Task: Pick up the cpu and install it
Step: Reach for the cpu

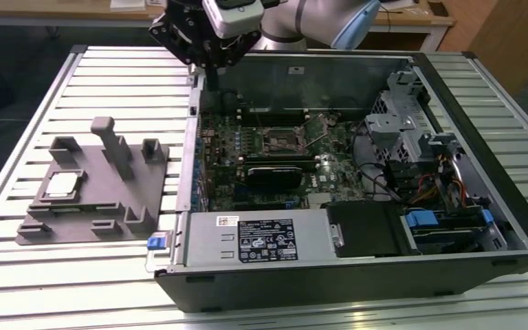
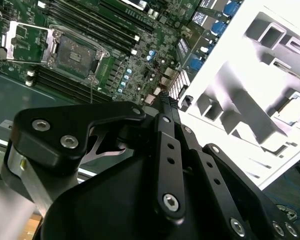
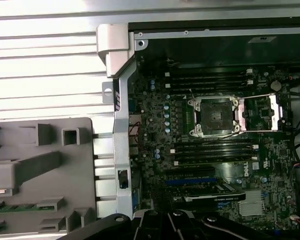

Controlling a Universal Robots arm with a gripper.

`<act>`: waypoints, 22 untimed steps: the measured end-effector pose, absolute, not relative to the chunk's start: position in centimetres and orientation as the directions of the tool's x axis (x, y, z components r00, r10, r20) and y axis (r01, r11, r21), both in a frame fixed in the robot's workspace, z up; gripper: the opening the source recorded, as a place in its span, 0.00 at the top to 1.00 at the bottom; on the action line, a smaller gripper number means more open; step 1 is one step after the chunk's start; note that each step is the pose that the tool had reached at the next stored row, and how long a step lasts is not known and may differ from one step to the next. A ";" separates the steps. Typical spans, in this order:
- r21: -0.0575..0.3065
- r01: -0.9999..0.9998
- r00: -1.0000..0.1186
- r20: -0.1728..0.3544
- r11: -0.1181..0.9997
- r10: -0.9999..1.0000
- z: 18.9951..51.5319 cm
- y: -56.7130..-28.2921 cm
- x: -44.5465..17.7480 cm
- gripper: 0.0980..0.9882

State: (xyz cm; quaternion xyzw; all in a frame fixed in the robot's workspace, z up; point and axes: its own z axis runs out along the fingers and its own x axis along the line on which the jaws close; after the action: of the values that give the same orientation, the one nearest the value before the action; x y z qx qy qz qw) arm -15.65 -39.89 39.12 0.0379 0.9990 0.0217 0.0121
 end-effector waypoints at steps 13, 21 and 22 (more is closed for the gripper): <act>0.044 0.075 -0.997 -0.022 0.996 0.076 39.1 -39.9 -16.4 0.99; 0.044 0.075 -0.997 -0.022 0.996 0.076 39.1 -39.9 -16.9 0.99; 0.044 0.075 -0.997 -0.022 0.996 0.076 39.1 -39.9 -16.9 0.99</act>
State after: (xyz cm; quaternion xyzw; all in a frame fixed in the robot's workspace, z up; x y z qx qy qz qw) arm -16.93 -39.89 39.07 0.0379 0.9990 0.0217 0.0121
